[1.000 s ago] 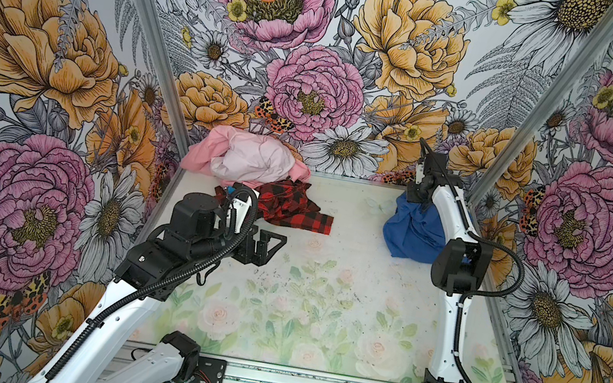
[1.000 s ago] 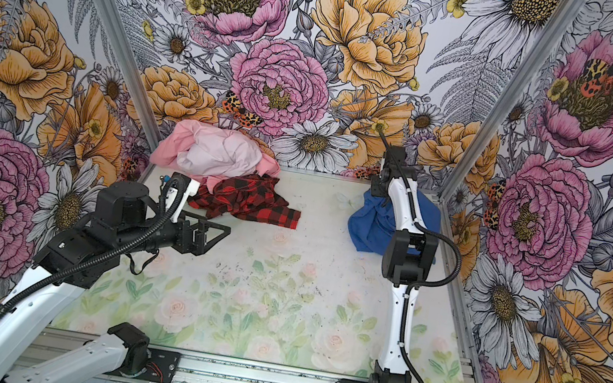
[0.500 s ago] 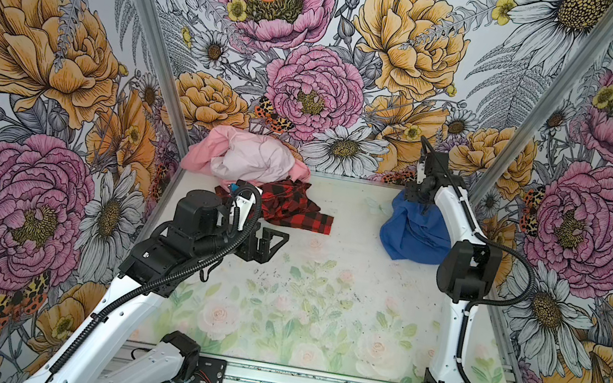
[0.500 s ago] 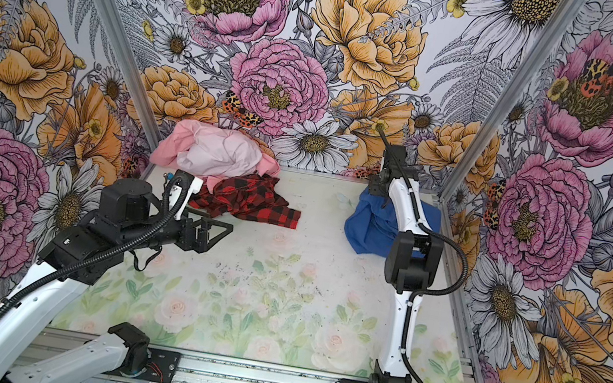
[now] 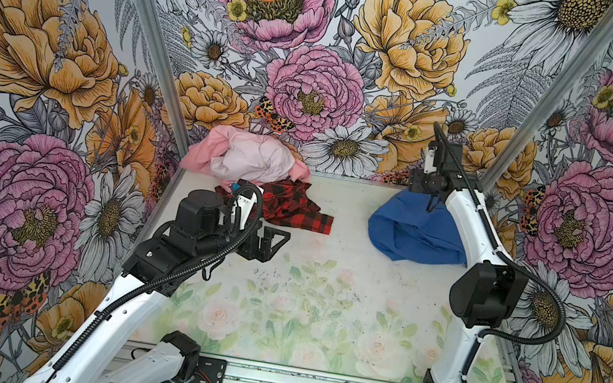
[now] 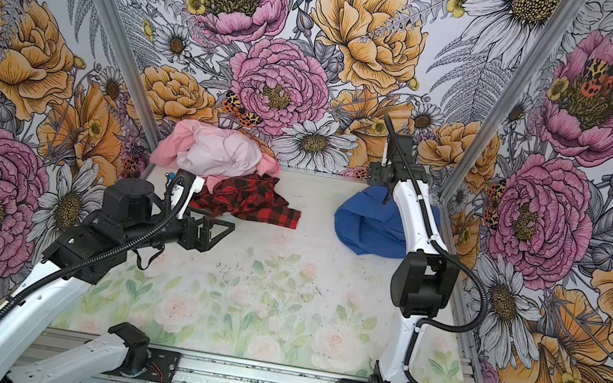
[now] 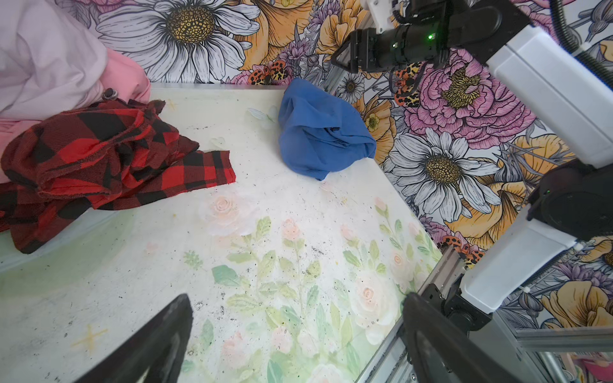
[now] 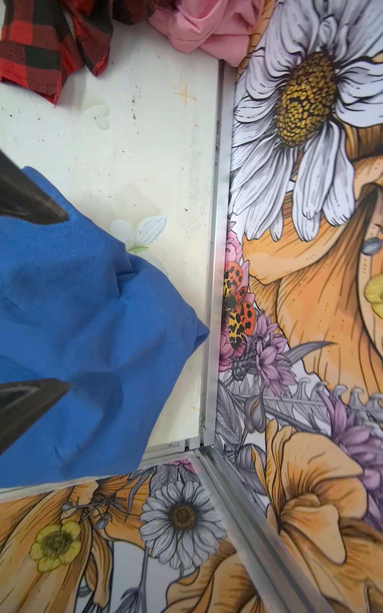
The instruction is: Pick out a specific cloth from the pile
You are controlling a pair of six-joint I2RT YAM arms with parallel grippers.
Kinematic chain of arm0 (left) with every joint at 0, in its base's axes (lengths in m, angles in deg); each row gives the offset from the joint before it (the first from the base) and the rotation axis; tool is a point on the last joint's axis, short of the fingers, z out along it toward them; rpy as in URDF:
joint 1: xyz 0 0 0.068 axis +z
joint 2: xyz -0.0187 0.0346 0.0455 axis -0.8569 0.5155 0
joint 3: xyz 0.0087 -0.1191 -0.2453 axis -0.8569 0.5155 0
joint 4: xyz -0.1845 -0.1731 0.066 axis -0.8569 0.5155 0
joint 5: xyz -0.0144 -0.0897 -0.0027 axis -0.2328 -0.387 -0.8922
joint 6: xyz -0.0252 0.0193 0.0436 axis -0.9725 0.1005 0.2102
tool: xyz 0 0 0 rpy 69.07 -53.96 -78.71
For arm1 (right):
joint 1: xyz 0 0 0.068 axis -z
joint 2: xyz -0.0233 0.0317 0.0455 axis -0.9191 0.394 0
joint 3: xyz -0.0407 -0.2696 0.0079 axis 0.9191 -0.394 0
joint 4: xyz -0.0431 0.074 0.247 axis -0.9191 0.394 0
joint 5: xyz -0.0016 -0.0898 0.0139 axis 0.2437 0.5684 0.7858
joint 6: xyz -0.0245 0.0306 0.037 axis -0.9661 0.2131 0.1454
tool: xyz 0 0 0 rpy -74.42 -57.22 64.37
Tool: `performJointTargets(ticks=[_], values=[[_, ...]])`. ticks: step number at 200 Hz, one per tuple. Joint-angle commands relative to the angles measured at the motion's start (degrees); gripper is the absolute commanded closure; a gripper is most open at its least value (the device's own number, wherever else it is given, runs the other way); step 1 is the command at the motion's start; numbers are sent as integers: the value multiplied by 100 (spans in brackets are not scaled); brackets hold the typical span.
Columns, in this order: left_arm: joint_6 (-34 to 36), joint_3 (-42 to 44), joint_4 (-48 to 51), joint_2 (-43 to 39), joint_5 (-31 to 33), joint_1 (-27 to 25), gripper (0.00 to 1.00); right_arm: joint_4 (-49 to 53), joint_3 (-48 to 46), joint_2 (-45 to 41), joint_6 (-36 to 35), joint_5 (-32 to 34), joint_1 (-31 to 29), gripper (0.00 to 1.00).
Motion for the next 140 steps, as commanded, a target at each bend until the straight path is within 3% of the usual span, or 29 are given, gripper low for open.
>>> performJointTargets(ticks=[1,55,77,89,112,128,140], values=[[-5,86,-175,-126,-120,-44,1,-41,268,600,-180,297,-647,21],[-117,305,-170,-453,-140,-19,1,304,583,1634,205,1941,-1112,19],[-109,324,-166,-415,-163,3,1,321,568,1890,272,2400,-1215,26],[-101,303,-166,-401,-188,8,1,318,534,1915,303,2503,-1217,41],[-84,243,-162,-376,-199,24,1,313,477,1757,298,2597,-1203,86],[-57,234,-166,-333,-191,29,1,304,442,1584,294,2658,-1163,100],[-51,243,-166,-305,-182,27,1,304,412,1441,291,2624,-1105,100]])
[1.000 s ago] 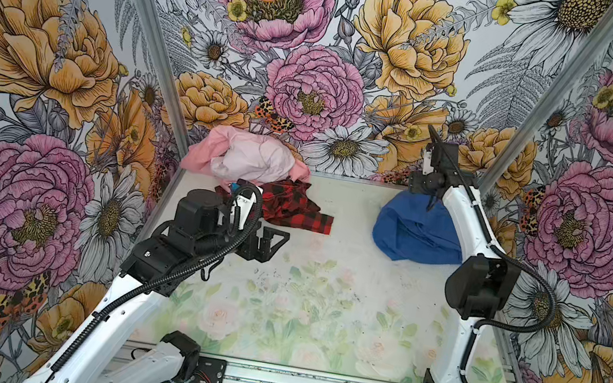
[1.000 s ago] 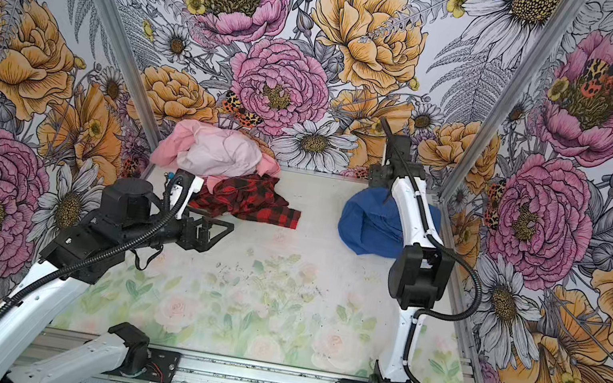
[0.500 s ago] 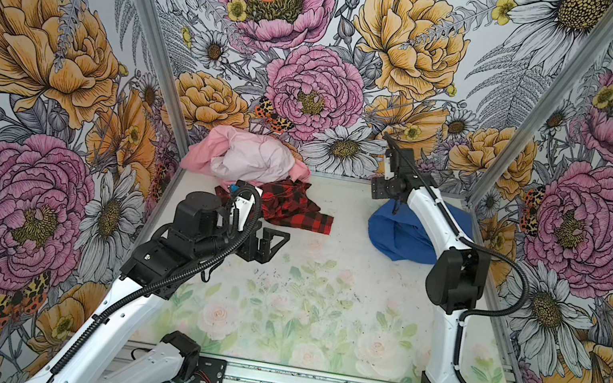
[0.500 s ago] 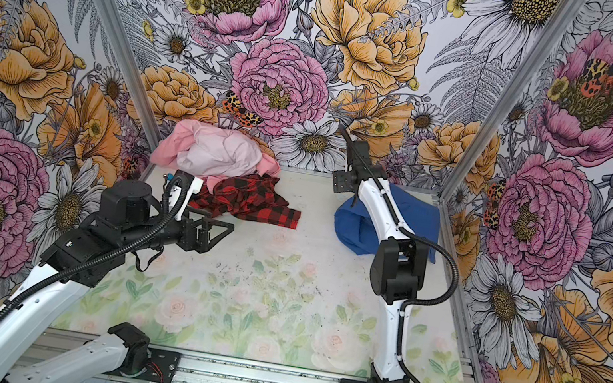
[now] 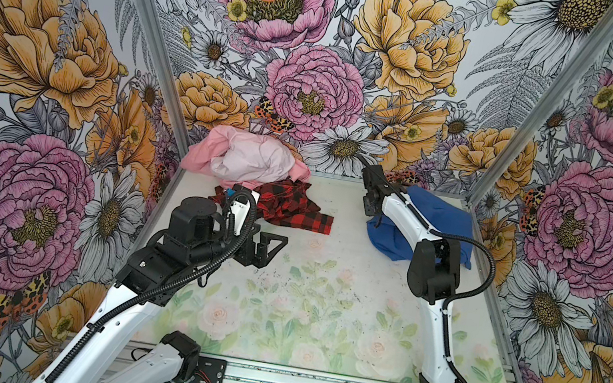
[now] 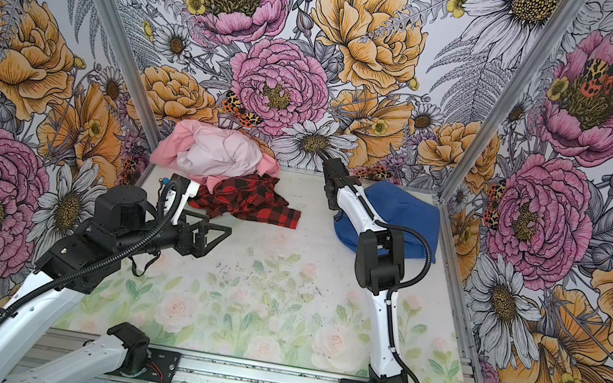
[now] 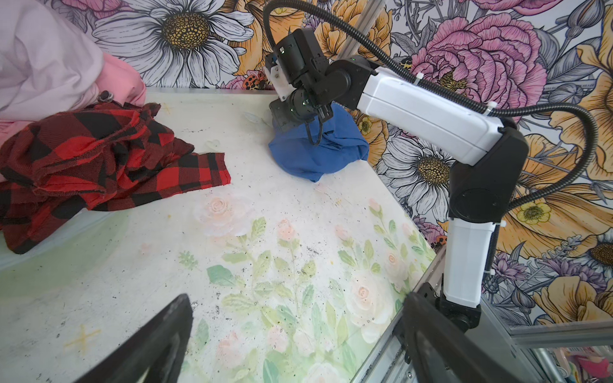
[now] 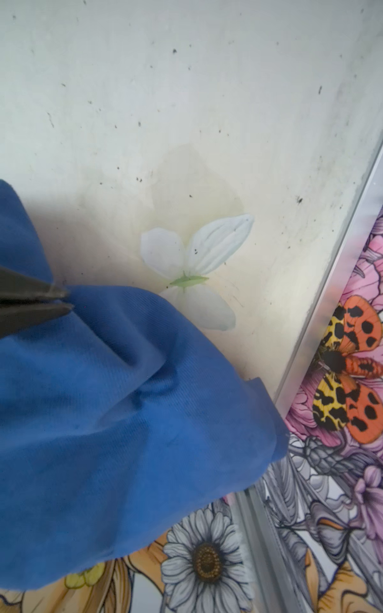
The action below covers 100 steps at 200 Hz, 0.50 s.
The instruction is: Pick out a specific cloth from the pile
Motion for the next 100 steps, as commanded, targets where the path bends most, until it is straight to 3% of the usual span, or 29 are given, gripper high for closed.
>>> performJointTargets(ticks=[1,17,31,58,100], values=[[10,-19,-81,45,-119,31,1,9,-63,-449,52,262,83,100],[24,16,-81,24,-126,31,1,9,-126,-602,112,91,135,99],[34,39,-81,-4,-121,30,1,9,-235,-660,223,-255,126,69],[29,70,-81,-16,-129,36,1,1,-481,-593,495,-472,-24,51],[3,101,-13,-171,-176,48,1,-96,-827,-389,720,-332,-58,50]])
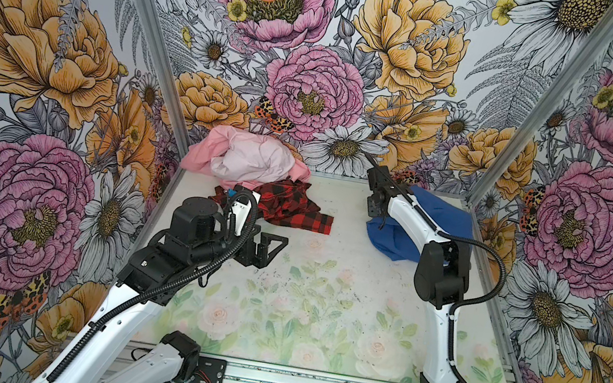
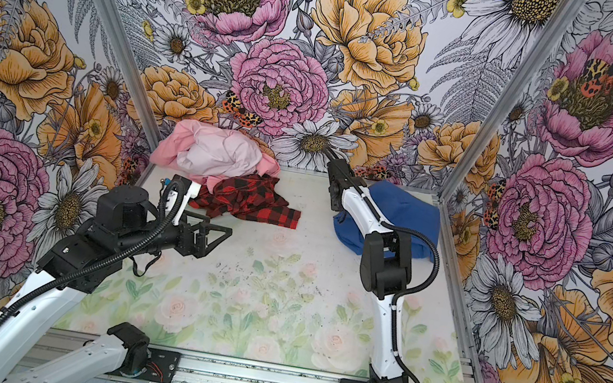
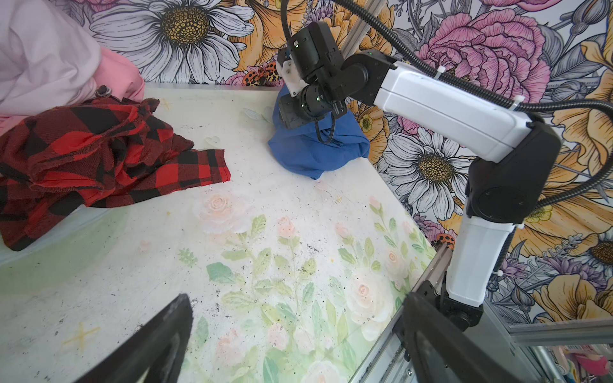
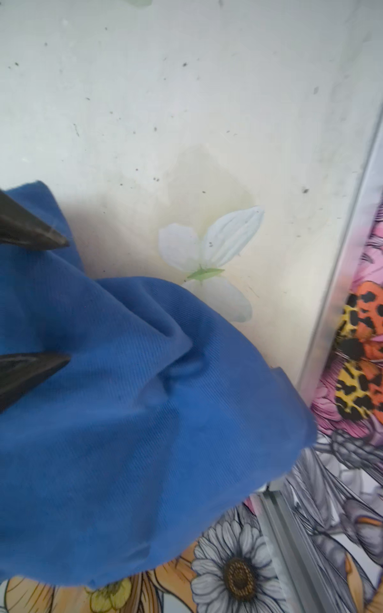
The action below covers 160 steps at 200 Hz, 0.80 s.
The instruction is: Pick out a specific cloth from the pile
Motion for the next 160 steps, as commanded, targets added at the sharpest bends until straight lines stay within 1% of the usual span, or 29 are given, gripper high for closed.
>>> performJointTargets(ticks=[1,9,16,28,42,44,69,89,108,136,160], values=[[-1,46,-10,-153,-151,39,1,-29,-95,94,221,-25,-54,50],[10,47,11,-178,-149,53,1,-35,-79,165,210,-30,-72,51],[8,59,21,-202,-146,57,1,-29,-54,214,199,21,-88,57],[12,81,23,-215,-140,75,1,-29,-39,231,214,50,-91,75],[1,93,22,-209,-140,76,1,-38,-43,147,221,113,-98,99],[3,91,22,-208,-140,77,1,-33,-44,132,223,124,-94,100],[17,73,20,-182,-140,82,1,-46,-56,-194,174,195,-62,100],[37,64,22,-165,-136,82,1,-70,-137,-694,141,291,17,100],[51,55,15,-124,-128,83,1,-89,-319,-1218,110,280,251,100],[94,62,14,-60,-114,83,1,-133,-866,-1910,3,377,692,100],[102,42,-4,2,-106,84,1,-324,-1597,-2569,-29,470,1116,100]])
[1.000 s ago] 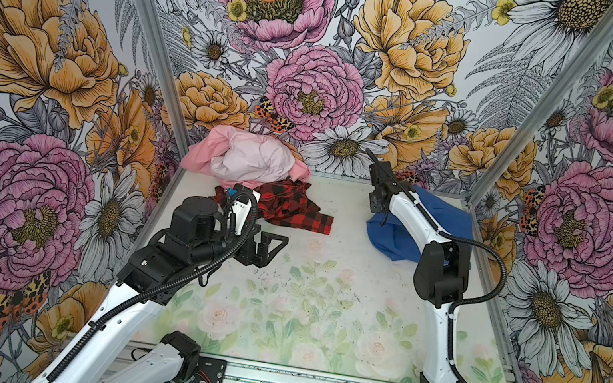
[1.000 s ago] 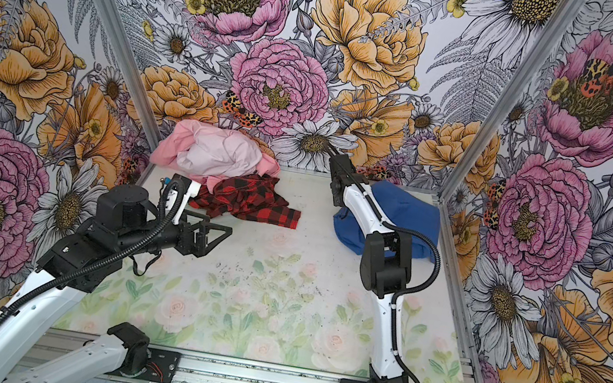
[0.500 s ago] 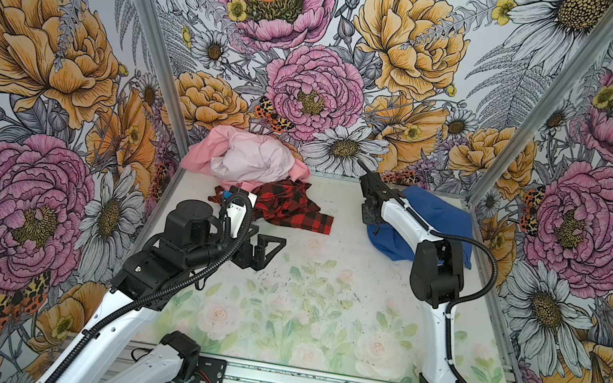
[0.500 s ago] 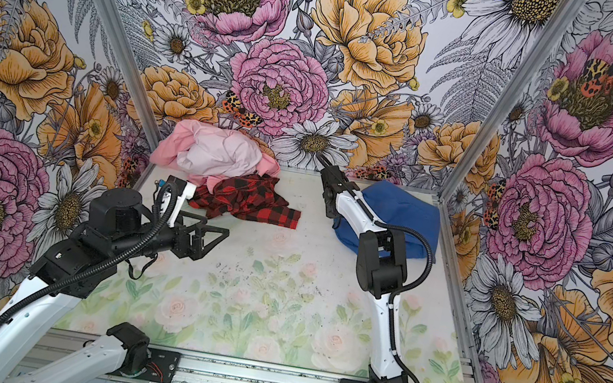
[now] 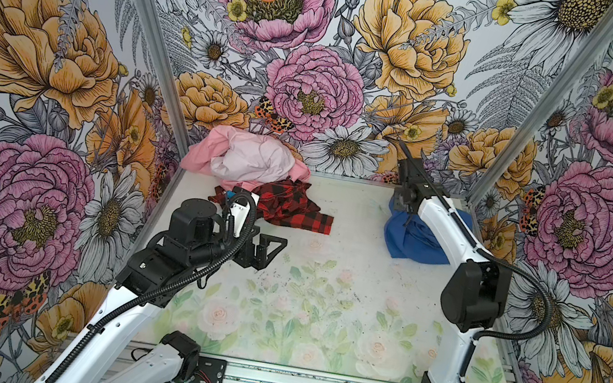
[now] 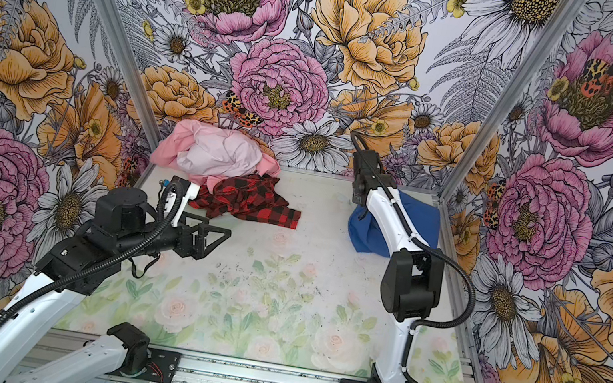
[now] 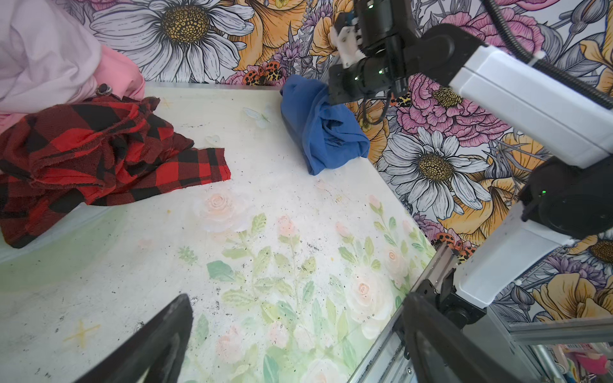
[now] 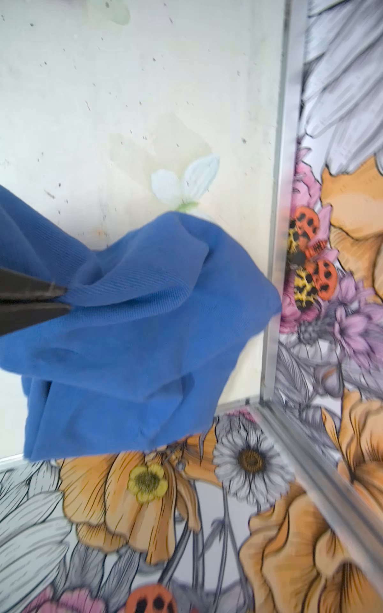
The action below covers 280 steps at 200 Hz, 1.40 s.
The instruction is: Pick out a specific cloth from the pile
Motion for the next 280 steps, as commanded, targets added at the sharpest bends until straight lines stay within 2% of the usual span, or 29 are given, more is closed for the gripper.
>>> performJointTargets(ticks=[1,29,53,68,92,111,158,162,170,177,191,207,228,258,280], values=[[86,-2,-15,29,-86,47,1,-197,-588,-556,-83,309,381,100],[42,-3,-95,100,-104,42,1,-422,-1506,-853,65,409,1114,100],[-16,-11,-122,109,-116,22,1,-813,-2157,-751,498,-288,1960,100],[-38,-38,-116,100,-129,11,1,-879,-2216,-401,555,-459,2218,100],[-74,-60,-112,33,-113,12,1,-930,-2129,178,485,-440,2267,100],[-78,-22,-107,38,-94,11,1,-1117,-2145,308,493,-609,2265,100],[68,-72,34,137,37,45,1,-1416,-2394,-277,431,-914,2250,100],[91,-102,62,163,43,62,1,-1416,-2419,-365,431,-933,2255,93],[154,-142,94,202,52,94,1,-1411,-2477,-542,431,-981,2238,72],[183,-177,104,229,66,120,1,-1409,-2531,-698,438,-988,2230,58],[242,-202,103,256,62,184,1,-1399,-2661,-1053,459,-937,2204,35],[286,-182,97,293,243,277,1,-1389,-2962,-1508,536,-751,2217,17],[252,-156,102,328,694,427,1,-1415,-3591,-2130,714,-559,2306,1],[238,-249,95,450,1243,486,1,-1530,-4436,-3092,934,-509,2360,1],[212,-157,-40,544,1694,480,1,-1530,-4860,-3872,1182,-839,2423,1]])
